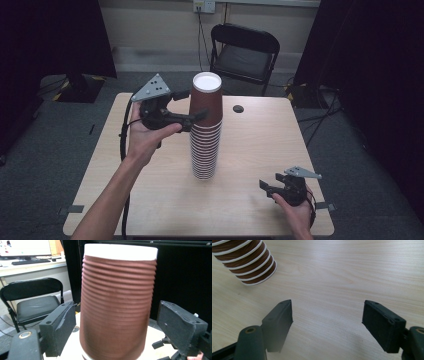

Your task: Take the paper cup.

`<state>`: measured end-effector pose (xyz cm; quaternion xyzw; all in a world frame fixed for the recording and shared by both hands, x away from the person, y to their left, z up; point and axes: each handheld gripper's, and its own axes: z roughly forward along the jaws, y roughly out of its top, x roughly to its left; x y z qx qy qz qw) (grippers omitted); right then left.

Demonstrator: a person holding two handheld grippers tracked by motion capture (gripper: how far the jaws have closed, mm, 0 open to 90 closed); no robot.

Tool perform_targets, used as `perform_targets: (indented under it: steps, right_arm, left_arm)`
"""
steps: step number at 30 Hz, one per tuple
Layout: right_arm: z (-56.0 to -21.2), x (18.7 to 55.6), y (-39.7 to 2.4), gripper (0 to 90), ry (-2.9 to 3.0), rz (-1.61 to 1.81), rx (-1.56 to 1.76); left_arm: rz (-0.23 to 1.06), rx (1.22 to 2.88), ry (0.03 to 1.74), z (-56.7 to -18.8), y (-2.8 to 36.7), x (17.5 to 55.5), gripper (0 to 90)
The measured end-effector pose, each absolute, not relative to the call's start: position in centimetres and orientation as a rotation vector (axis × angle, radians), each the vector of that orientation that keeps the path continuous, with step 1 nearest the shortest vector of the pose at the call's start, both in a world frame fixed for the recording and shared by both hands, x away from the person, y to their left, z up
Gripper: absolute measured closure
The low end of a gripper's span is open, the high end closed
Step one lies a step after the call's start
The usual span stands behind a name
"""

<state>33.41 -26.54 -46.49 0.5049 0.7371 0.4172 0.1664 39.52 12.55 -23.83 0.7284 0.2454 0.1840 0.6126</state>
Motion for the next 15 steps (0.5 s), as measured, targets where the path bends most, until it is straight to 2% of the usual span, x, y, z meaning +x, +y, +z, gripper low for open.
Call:
perform_targets:
  steps: [11, 15]
  right_arm:
    - [-46.5, 33.4, -26.5, 24.3, 2.108, 1.175, 1.428]
    - [-46.5, 33.4, -26.4, 24.3, 2.105, 1.175, 1.429]
  left_arm:
    - [0.426, 1.738, 0.560, -23.9, 10.6, 41.0, 13.1]
    - [0.380, 1.755, 0.584, -24.2, 10.0, 41.7, 10.9]
